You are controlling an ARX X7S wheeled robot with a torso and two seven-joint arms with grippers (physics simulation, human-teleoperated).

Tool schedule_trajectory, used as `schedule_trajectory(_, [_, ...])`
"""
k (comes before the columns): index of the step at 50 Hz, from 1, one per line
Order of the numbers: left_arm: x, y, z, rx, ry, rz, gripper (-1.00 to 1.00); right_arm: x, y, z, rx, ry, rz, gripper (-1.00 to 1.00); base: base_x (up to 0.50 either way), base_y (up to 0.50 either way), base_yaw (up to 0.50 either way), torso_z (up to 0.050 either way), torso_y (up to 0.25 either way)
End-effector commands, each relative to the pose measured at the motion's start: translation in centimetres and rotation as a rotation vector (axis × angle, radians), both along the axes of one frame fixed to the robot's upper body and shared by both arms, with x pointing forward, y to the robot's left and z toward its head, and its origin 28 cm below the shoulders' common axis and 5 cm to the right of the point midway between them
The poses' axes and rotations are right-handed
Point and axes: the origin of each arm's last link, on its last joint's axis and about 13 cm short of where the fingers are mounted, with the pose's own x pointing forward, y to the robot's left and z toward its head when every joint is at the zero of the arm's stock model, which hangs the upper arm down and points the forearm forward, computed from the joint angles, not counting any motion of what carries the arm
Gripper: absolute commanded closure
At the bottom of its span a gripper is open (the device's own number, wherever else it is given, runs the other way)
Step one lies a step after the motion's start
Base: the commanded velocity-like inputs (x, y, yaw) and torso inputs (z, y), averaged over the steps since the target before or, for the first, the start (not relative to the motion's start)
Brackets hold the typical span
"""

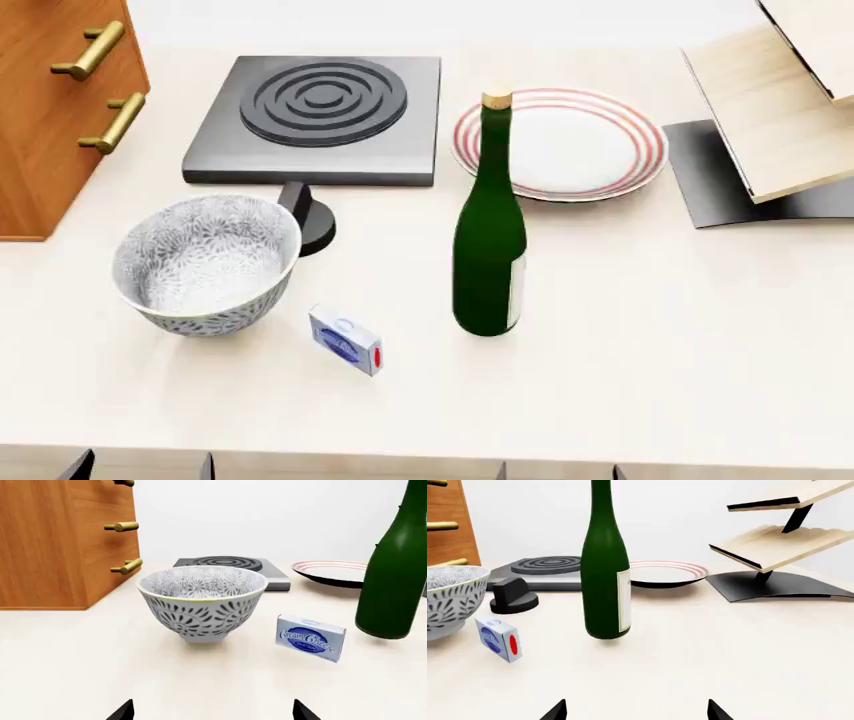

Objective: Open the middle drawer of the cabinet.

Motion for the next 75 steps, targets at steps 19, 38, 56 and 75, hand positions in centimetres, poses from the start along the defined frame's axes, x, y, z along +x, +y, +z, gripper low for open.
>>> schedule_trajectory(19, [0.1,0.2,0.1,0.024,-0.031,0.006,-1.0,0.0,0.2,0.0,-0.006,0.001,-0.004,-1.0,0.0,0.0,0.0,0.0,0.0])
schedule_trajectory(38, [0.5,0.3,0.1,0.078,-0.036,0.03,-1.0,0.0,0.4,-0.2,-0.006,0.028,0.001,-1.0,0.0,0.0,0.0,0.0,0.0])
schedule_trajectory(56, [1.2,1.6,5.0,0.101,-0.152,0.055,-1.0,-0.1,-0.5,6.3,-0.02,-0.061,-0.085,-1.0,0.0,0.0,0.0,0.0,0.0])
schedule_trajectory(75, [-2.2,1.3,13.6,0.071,-0.327,0.039,-1.0,-4.0,0.0,15.7,-0.072,-0.279,-0.105,-1.0,0.0,0.0,0.0,0.0,0.0])
